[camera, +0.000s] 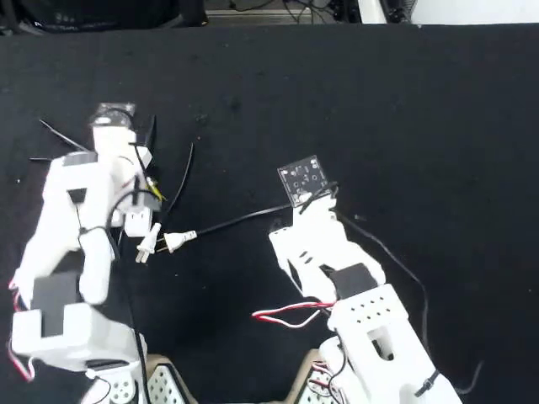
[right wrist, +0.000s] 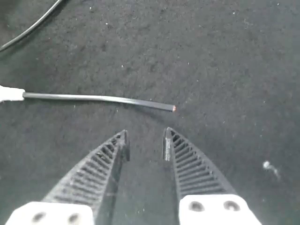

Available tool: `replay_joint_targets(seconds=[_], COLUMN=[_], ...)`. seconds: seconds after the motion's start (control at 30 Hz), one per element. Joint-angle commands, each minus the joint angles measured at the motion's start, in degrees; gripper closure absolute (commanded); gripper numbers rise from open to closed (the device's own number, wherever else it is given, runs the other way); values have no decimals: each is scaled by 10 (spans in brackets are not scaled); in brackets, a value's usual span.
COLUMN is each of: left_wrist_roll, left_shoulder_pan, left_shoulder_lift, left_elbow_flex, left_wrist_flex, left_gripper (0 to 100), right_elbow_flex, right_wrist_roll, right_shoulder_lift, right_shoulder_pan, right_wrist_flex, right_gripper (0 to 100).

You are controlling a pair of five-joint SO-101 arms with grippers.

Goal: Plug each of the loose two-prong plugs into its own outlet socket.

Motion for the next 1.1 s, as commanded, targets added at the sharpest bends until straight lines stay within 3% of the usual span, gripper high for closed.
replay_joint_targets(seconds=[0.0,0.43,0.67,0.83,1.07], left_wrist_roll=[-50,-95,-93,-97,-135], left_shoulder_pan=[-44,-145,-122,-43,30], left_shoulder_lift=[61,214,214,217,214], left_elbow_flex=[-109,-364,-539,-641,-521], left_wrist_flex=[-8,8,253,466,462], left_gripper=[730,731,733,733,733], right_elbow_flex=[-2,-1,12,36,36], right_wrist_roll=[-5,-4,-4,-4,-4], right_shoulder_lift=[-24,-24,-26,-27,-27], right_shoulder_pan=[-6,-6,-6,-5,-5], right_wrist_flex=[-18,-18,-30,-66,-65], right_gripper=[875,875,875,875,875])
